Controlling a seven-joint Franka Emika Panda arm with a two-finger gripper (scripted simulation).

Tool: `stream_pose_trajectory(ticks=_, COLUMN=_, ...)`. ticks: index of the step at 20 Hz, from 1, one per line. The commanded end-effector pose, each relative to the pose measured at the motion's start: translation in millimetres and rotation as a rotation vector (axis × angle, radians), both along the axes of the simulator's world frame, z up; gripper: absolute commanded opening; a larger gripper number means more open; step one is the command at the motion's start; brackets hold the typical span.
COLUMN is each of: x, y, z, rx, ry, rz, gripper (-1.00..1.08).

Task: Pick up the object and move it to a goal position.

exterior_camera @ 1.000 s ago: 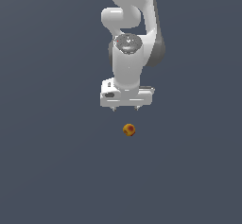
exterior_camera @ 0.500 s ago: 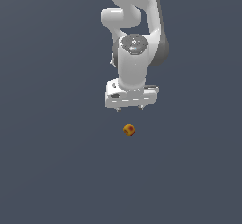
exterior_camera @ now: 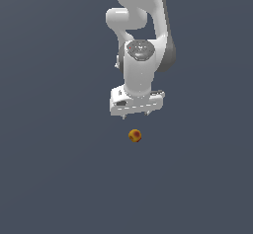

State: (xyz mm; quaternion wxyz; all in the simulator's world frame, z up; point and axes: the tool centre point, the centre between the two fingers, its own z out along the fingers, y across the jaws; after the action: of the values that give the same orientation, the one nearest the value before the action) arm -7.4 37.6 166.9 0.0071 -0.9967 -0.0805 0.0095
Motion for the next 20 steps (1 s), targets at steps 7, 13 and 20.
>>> stream_pose_trajectory(ticks=7, x=8.2, y=0.5, z=-20.9, rx=-0.006, ry=-0.006, rz=0.163, gripper=1.00)
stream_pose_trajectory(ticks=13, x=16.0, y=1.7, z=-43.1, rx=-0.008, ry=-0.011, rz=0.335, gripper=1.00)
stream_pose_trajectory(ticks=20, x=22.8, y=3.6, z=-65.7, rx=-0.008, ry=-0.018, rz=0.508, gripper=1.00)
